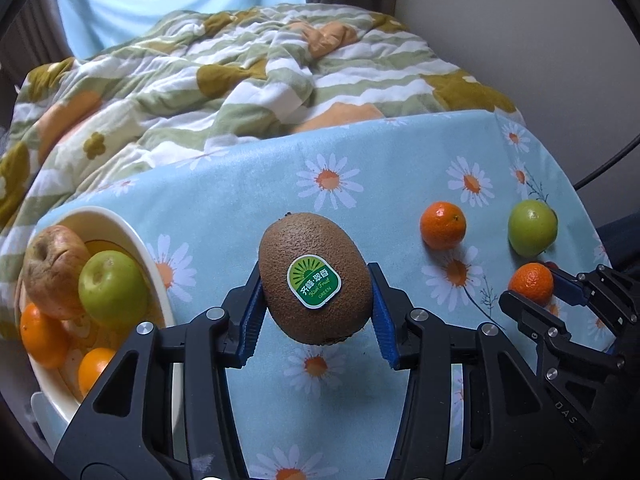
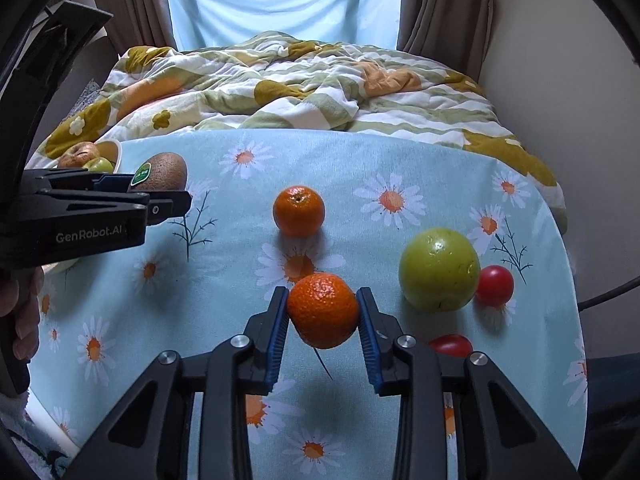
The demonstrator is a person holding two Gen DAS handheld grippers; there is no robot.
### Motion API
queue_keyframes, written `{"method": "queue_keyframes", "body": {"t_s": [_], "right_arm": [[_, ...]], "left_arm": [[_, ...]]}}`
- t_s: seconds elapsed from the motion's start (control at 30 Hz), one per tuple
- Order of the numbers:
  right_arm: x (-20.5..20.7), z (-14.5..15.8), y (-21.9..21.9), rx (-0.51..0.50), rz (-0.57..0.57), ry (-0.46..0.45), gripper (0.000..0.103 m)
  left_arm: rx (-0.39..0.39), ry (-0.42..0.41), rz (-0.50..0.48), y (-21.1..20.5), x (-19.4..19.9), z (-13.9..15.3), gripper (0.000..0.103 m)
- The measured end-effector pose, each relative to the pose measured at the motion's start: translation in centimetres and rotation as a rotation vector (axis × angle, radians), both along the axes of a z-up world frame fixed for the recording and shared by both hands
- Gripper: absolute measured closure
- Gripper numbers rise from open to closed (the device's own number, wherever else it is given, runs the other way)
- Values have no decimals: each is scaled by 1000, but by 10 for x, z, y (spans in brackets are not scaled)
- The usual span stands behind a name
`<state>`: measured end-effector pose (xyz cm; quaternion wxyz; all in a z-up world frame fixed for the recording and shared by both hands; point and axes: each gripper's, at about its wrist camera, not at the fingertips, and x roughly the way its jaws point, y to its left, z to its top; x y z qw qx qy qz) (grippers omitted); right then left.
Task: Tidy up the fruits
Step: 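Grasp the kiwi with the left tool while the right tool grasps the small orange, then carry the kiwi into the white bowl and open the left tool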
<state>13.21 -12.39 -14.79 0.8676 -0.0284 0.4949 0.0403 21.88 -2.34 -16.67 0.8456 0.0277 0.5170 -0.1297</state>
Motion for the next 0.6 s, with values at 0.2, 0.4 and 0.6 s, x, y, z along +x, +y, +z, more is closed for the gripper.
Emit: {"method": "queue_keyframes", "body": {"t_s": [0.2,0.4,0.6], "right_arm": [[-2,26,19,-5,-6,-46,72],[1,53,49,36,-2,-89,72],[5,71,88,95,29,-115,72]], "left_arm": [[-41,-57,6,25,-12,31,50],[-60,-100,45,66,-25,58,50],[-55,-132,84,112,-38,72,50]]}}
